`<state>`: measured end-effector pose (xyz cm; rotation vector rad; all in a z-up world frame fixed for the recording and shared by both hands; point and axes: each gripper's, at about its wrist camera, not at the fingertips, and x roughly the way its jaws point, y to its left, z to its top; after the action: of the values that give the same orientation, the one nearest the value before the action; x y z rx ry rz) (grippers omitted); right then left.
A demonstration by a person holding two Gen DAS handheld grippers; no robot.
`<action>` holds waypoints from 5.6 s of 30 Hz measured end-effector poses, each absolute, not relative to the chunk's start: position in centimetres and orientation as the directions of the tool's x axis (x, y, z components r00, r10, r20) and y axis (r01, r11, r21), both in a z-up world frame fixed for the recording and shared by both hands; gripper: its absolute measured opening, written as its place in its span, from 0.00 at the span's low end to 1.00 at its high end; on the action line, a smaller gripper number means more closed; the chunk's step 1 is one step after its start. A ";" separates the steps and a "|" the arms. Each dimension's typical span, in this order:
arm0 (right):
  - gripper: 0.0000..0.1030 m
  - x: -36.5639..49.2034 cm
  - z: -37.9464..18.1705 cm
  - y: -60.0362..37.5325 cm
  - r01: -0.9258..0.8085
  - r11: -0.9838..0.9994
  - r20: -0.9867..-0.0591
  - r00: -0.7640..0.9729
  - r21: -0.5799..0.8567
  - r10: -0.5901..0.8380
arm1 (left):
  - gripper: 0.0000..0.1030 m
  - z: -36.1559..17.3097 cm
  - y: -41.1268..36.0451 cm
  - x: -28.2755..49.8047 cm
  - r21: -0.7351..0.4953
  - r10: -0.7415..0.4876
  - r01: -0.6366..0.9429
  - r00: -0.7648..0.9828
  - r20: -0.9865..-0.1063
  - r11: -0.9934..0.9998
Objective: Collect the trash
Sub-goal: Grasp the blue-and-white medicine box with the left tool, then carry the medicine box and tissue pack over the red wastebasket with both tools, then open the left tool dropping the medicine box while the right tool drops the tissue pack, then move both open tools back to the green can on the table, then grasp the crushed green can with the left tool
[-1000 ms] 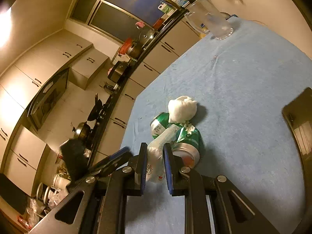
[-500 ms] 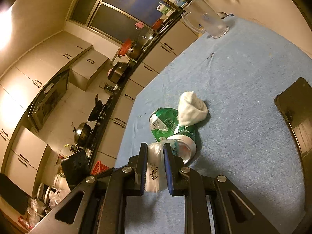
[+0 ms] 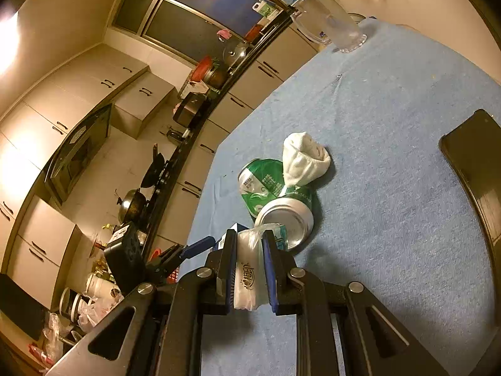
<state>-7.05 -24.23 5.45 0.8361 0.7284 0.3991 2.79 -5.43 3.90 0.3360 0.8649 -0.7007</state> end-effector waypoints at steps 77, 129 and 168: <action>0.17 2.0 11.2 5.7 -0.455 0.539 -0.404 0.364 0.708 0.839 | 0.34 14.8 25.3 -9.7 -0.118 -0.143 0.096 0.851 -0.506 0.988; 0.33 2.4 11.6 18.8 -0.571 0.547 -0.474 0.289 0.612 0.832 | 0.45 9.1 37.5 -18.7 -0.293 -0.105 -0.059 0.853 -0.512 0.954; 0.26 8.7 2.2 -22.4 0.026 0.898 -0.740 0.578 0.439 0.345 | 0.69 6.5 -0.6 2.6 -0.444 -0.518 0.267 0.413 -0.749 0.855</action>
<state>8.66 -22.44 2.22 0.4314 0.9433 0.1935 2.56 -0.63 6.52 -0.2728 1.0339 -0.5013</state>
